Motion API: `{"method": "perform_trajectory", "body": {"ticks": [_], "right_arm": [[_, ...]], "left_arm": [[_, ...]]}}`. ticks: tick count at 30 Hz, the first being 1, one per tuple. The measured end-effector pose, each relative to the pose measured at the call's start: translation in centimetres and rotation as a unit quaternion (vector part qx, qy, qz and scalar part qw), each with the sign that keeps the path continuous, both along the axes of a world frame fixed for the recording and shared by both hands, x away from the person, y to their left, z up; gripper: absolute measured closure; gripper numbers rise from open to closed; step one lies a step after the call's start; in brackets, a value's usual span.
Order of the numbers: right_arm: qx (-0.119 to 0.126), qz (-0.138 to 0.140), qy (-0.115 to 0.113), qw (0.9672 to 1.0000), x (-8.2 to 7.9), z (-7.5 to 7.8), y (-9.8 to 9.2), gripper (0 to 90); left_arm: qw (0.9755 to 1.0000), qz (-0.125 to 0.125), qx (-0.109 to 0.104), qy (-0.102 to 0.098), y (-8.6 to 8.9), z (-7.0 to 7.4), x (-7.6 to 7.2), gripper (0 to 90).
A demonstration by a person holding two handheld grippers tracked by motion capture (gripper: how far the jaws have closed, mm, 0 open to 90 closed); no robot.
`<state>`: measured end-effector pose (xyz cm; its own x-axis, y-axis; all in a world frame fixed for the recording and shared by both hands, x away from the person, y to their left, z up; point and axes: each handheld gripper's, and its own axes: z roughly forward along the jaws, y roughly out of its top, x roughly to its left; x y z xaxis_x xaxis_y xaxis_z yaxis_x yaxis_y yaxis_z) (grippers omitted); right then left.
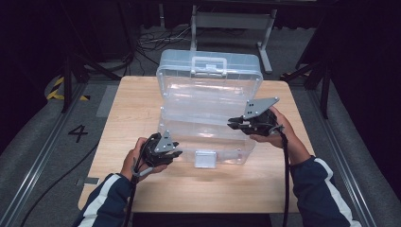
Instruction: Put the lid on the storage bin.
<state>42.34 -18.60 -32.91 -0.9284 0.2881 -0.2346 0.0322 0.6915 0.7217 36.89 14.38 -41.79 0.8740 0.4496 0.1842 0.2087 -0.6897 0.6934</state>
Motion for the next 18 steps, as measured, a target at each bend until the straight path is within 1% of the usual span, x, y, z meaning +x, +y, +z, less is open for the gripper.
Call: {"method": "perform_trajectory", "body": {"ticks": [2, 6, 8, 10, 11, 12, 15, 18], "right_arm": [[0.006, 0.001, 0.003, 1.0000, -0.04, -0.18, -0.05, 82.1], [0.007, -0.004, 0.003, 1.0000, 0.03, -0.35, -0.28, 81.3], [0.010, -0.004, 0.007, 0.9999, 0.11, -0.49, -0.46, 81.2], [0.010, -0.005, 0.005, 0.9999, 0.07, -0.55, -0.46, 81.0], [0.011, -0.005, 0.004, 0.9999, 0.03, -0.57, -0.43, 80.9], [0.011, -0.005, 0.004, 0.9999, 0.01, -0.59, -0.42, 80.8], [0.012, -0.003, 0.002, 0.9999, 0.01, -0.61, -0.53, 80.6], [0.017, -0.004, 0.001, 0.9999, -0.03, -0.67, -0.64, 80.7]], "left_arm": [[1.0000, 0.001, -0.001, -0.002, -0.25, -0.04, -0.05, 66.4], [0.9999, 0.004, 0.000, -0.014, -0.70, -0.16, -0.14, 66.4], [0.9999, 0.004, -0.001, -0.016, -0.73, -0.19, -0.11, 66.4], [0.9998, 0.001, -0.002, -0.020, -0.71, -0.25, -0.16, 66.1], [0.9996, -0.002, -0.002, -0.028, -0.66, -0.33, -0.24, 66.0], [0.9995, -0.003, -0.003, -0.030, -0.61, -0.36, -0.26, 66.1], [0.9996, 0.002, -0.001, -0.027, -0.57, -0.30, -0.31, 65.5], [0.9997, 0.009, -0.008, -0.023, 0.12, -0.23, -0.42, 64.0]]}}
